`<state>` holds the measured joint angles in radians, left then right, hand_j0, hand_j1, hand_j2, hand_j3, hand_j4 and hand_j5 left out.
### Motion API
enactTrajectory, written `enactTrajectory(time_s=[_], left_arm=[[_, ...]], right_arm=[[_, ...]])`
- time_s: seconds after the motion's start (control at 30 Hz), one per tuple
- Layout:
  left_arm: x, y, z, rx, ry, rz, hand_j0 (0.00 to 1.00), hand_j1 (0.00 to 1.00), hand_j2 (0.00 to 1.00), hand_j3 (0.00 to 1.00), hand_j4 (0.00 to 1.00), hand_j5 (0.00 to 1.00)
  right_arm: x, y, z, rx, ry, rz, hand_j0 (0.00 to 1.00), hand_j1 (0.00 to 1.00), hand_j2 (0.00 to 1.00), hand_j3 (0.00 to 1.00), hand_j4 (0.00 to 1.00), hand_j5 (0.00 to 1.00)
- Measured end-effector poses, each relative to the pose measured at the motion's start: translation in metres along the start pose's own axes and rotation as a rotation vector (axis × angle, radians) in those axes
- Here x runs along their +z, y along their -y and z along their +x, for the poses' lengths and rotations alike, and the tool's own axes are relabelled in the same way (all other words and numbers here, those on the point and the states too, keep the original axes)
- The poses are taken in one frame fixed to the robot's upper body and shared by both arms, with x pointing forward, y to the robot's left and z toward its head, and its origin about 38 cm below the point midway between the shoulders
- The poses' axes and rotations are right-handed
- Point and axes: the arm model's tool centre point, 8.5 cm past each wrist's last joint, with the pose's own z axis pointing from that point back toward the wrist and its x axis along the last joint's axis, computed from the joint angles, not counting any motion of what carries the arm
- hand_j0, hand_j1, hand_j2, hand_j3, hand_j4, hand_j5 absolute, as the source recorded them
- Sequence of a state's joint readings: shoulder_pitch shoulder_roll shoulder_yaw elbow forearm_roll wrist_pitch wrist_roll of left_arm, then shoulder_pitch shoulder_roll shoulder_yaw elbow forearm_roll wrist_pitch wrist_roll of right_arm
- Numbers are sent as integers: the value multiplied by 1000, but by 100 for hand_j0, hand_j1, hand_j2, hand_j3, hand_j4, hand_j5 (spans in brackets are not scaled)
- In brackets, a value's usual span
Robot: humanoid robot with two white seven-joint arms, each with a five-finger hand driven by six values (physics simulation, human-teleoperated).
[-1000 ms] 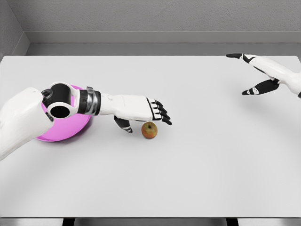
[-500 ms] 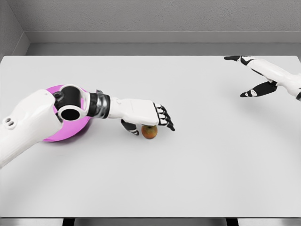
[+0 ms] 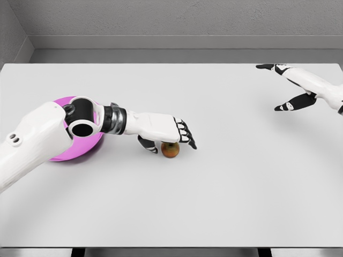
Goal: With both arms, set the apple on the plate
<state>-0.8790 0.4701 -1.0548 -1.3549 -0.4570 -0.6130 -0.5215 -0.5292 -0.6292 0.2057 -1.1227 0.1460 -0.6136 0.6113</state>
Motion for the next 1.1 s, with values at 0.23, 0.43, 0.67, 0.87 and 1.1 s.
enactTrajectory(time_s=[0.23, 0.43, 0.67, 0.87, 1.1], left_arm=[[-3, 2, 2, -6, 5, -12, 87, 87, 87, 87, 87, 87], [-4, 4, 2, -6, 7, -19, 87, 87, 87, 87, 87, 87], [-6, 7, 4, -7, 11, -31, 79, 79, 79, 79, 79, 79], [-5, 8, 3, -8, 10, -39, 77, 77, 77, 77, 77, 77], [-5, 10, 3, -7, 9, -51, 60, 60, 60, 60, 60, 60]], right_arm=[[0, 2, 0, 2, 1, -4, 100, 100, 100, 100, 100, 100], [0, 4, 1, 4, 1, -6, 100, 100, 100, 100, 100, 100], [0, 2, 0, 2, -1, -3, 100, 100, 100, 100, 100, 100], [0, 5, 1, 6, 1, -7, 100, 100, 100, 100, 100, 100], [1, 4, -1, 5, -3, -4, 100, 100, 100, 100, 100, 100]])
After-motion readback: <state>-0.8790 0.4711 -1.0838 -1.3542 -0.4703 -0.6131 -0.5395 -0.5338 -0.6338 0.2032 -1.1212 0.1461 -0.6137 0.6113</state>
